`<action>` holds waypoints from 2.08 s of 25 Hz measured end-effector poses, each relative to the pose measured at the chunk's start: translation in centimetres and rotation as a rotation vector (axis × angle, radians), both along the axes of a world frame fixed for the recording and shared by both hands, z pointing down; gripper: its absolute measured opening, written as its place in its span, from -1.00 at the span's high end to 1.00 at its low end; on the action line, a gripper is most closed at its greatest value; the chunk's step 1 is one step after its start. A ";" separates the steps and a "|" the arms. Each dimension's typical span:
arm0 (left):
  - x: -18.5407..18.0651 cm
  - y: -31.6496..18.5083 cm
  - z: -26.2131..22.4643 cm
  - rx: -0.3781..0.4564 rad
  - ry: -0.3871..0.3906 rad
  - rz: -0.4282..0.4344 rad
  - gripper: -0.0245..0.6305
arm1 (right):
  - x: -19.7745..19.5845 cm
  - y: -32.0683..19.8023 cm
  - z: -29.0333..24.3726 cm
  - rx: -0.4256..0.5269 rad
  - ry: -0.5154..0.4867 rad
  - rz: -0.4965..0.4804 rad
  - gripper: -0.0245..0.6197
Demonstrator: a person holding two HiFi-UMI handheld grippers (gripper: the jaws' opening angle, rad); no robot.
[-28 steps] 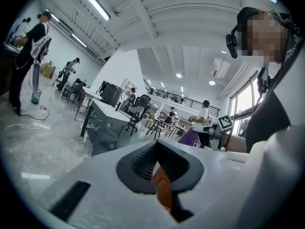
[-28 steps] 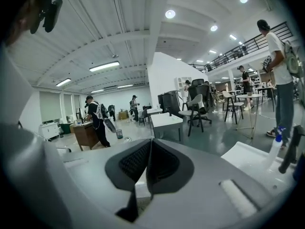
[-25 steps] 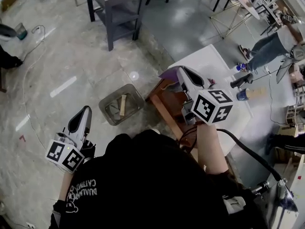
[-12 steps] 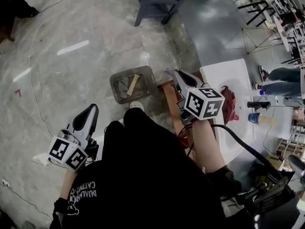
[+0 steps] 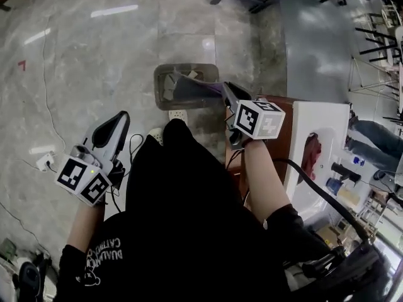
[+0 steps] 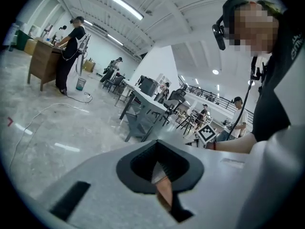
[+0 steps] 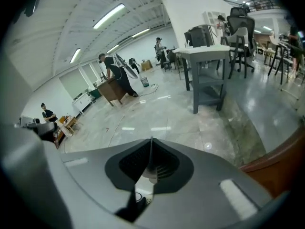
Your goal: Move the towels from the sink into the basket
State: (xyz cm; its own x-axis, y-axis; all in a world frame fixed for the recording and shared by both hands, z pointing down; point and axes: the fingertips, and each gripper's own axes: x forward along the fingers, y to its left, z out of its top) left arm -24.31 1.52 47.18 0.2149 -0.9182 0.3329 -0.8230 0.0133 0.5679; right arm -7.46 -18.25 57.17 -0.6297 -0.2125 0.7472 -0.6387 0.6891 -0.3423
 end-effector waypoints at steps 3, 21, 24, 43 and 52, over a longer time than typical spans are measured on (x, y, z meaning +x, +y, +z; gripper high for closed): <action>0.2 -1.4 2.1 -0.037 -0.003 -0.026 0.91 | -0.6 0.1 5.0 -0.094 0.042 -0.043 0.87; 3.8 -5.8 17.8 -0.339 0.077 -0.023 0.91 | 2.1 -1.4 27.1 -0.459 0.244 -0.268 0.88; 4.1 -7.0 19.1 -0.353 0.109 -0.036 0.91 | 2.6 -1.4 29.0 -0.509 0.255 -0.260 0.88; 5.1 -6.5 23.0 -0.473 0.170 -0.110 0.91 | 4.0 -3.6 36.4 -0.563 0.366 -0.127 0.81; 4.7 -6.2 23.3 -0.469 0.177 -0.111 0.91 | 3.6 -3.2 36.6 -0.559 0.384 -0.128 0.80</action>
State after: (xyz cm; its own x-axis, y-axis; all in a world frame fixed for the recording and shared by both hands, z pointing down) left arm -19.65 -4.65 70.46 0.2150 -0.6992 0.6819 -0.6943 0.3816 0.6102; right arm -3.87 -21.42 93.73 -0.2933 0.3278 0.8981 -0.7109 0.5533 -0.4341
